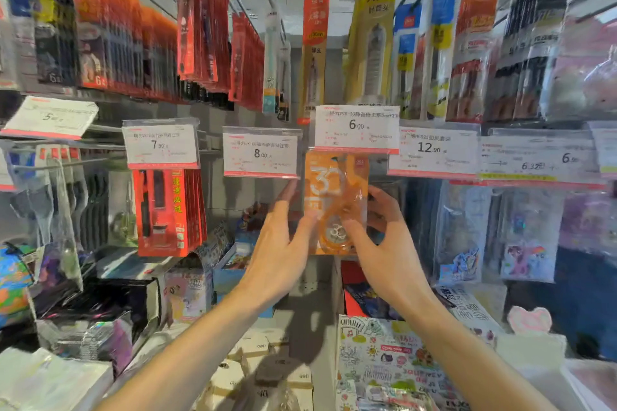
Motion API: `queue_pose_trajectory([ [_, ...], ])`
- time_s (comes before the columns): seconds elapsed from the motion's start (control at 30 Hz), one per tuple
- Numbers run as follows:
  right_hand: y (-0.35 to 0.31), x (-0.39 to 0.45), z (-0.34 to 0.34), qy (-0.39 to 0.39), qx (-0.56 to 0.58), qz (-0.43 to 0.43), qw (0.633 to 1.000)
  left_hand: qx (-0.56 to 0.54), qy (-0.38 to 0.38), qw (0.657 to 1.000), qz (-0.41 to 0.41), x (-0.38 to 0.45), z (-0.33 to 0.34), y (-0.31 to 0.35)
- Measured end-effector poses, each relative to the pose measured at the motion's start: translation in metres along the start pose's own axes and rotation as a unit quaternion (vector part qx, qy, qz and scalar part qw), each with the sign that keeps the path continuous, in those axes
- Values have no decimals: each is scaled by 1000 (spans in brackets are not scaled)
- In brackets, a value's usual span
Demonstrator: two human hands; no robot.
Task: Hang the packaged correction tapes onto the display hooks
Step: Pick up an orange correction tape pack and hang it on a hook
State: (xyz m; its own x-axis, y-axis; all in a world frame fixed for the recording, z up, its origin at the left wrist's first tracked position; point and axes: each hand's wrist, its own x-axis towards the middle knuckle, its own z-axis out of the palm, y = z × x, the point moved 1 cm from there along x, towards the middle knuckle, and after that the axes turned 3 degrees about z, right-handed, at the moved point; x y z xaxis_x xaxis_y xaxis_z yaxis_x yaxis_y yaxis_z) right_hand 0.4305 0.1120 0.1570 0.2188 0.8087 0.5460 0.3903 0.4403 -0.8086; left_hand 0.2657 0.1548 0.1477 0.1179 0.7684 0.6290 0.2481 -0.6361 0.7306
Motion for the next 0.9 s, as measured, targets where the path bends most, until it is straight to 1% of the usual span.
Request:
queue_pose_trajectory([
  [0.13, 5, 11, 8, -10, -26, 20, 999, -1, -12, 1000, 1, 19, 5, -13],
  [0.23, 3, 21, 11, -14, -10, 45, 999, -13, -8, 1000, -28, 36, 10, -21],
  [0.33, -7, 32, 16, -39, 1, 92, 995, -59, -17, 997, -56, 55, 18, -30],
  [0.43, -10, 39, 22, -54, 12, 126, 990, -96, -36, 993, -50, 67, 26, -32],
  [0.5, -6, 42, 25, -58, 10, 133, 989, -102, -42, 992, -58, 72, 30, -30],
  [0.63, 5, 47, 27, -60, 26, 135, 989, -163, -30, 984, -69, 79, 36, -37],
  [0.77, 13, 53, 30, -33, 50, 167, 984, -153, -13, 986, -65, 74, 35, -36],
  [0.9, 11, 58, 27, 7, 48, 204, 978, -92, -7, 994, -57, 60, 34, -20],
])
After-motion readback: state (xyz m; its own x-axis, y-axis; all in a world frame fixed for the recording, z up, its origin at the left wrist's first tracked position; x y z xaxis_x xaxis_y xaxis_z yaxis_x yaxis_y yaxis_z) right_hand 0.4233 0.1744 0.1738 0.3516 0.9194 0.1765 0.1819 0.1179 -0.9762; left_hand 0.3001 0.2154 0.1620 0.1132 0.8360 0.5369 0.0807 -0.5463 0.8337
